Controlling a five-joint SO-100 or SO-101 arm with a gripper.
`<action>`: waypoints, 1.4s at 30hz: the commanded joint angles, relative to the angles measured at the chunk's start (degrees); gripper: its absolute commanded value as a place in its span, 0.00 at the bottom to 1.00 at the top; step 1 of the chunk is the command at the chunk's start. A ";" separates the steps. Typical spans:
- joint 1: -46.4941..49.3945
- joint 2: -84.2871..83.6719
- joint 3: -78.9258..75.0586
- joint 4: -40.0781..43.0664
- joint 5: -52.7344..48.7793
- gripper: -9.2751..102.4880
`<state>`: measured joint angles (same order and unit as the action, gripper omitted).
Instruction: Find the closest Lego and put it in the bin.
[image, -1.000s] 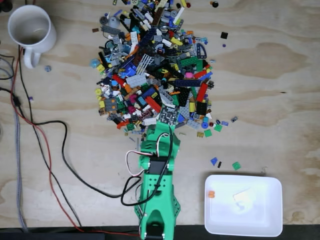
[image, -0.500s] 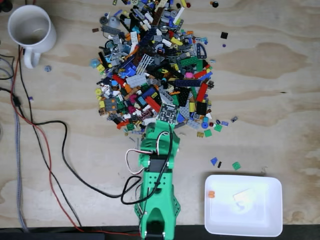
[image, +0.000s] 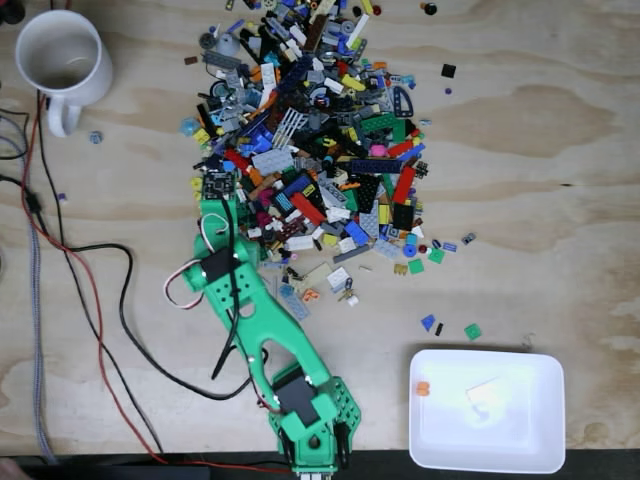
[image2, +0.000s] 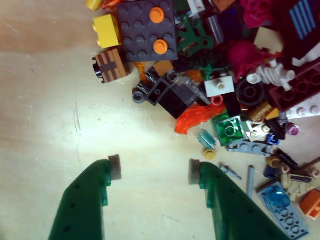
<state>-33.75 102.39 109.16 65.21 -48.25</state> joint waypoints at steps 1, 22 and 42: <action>-1.67 -6.50 -10.46 -1.67 1.23 0.27; -0.62 -28.21 -27.86 -2.37 -1.93 0.25; -0.79 -34.54 -32.17 -3.34 -4.57 0.08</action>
<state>-34.01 66.01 82.09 60.82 -53.17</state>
